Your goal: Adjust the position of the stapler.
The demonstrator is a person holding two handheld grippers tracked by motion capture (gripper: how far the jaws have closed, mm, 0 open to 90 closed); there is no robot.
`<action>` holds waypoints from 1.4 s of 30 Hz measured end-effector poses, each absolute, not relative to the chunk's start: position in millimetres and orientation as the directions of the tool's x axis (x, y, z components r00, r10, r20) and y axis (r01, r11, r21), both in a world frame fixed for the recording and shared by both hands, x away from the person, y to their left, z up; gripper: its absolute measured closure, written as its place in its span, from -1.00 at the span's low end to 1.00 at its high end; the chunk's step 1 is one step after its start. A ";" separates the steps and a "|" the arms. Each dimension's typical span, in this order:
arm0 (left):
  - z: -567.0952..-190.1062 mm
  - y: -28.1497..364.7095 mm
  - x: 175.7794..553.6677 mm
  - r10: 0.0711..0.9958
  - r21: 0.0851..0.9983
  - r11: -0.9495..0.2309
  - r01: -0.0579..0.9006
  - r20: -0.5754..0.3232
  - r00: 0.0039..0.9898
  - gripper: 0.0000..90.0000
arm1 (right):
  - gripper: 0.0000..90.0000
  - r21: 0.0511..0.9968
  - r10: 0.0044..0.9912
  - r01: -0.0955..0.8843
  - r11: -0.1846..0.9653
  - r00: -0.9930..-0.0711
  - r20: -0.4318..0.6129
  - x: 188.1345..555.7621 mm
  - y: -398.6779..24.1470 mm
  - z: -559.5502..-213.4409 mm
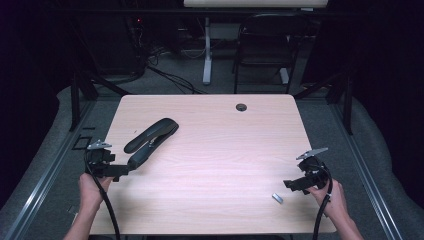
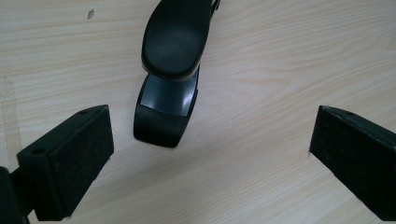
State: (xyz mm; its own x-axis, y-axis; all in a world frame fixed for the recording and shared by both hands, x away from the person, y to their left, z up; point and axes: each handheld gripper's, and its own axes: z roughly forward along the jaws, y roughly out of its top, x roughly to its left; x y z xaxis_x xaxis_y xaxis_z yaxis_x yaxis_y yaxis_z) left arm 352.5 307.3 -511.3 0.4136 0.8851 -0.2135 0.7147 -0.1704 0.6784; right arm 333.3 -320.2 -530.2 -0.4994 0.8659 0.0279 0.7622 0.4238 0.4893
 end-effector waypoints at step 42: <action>-518.3 306.1 406.7 0.894 0.714 -0.119 0.690 -0.225 0.387 -0.92 | -0.96 0.480 0.867 0.768 0.424 -0.497 0.029 335.0 -314.4 -530.5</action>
